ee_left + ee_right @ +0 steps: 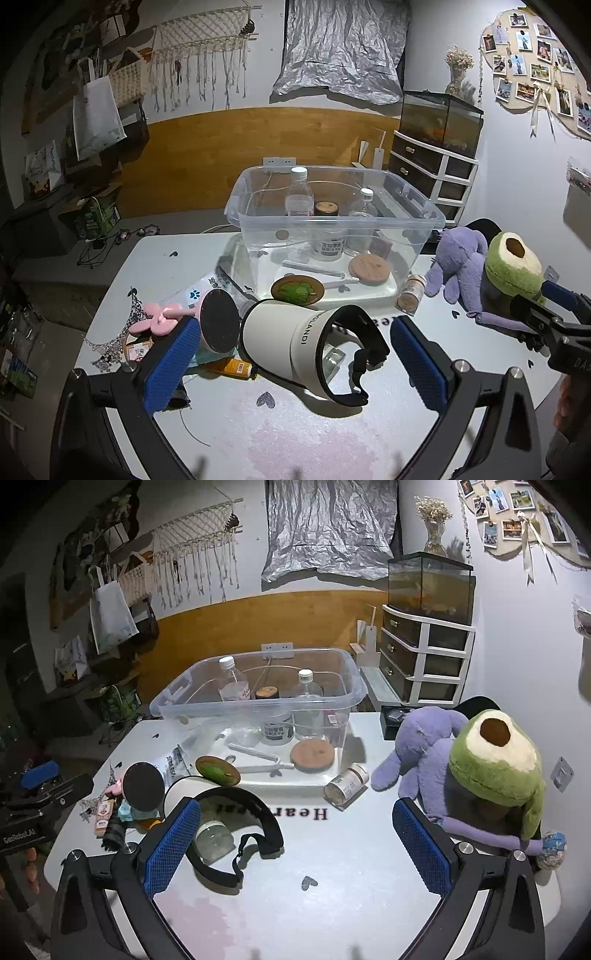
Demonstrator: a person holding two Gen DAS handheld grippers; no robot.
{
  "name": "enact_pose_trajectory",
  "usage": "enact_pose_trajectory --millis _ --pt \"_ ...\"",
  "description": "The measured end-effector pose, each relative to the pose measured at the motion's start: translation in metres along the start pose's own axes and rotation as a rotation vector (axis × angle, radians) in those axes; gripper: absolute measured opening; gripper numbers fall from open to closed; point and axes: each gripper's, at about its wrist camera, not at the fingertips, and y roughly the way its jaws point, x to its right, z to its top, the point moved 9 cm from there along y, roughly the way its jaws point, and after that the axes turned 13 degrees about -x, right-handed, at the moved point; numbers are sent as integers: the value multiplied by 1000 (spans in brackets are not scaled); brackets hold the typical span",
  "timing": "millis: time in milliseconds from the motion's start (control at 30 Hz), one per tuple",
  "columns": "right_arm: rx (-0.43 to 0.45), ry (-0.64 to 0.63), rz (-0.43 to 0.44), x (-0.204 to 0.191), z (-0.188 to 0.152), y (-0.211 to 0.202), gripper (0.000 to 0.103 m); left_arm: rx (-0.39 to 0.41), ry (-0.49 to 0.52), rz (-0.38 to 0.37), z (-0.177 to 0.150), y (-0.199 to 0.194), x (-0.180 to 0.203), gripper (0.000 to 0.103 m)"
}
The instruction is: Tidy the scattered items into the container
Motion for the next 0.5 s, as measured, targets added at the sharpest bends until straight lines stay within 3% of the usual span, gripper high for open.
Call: enact_pose_trajectory --millis 500 --pt "-1 -10 -9 0 0 0 103 -8 -15 18 -1 0 -2 103"
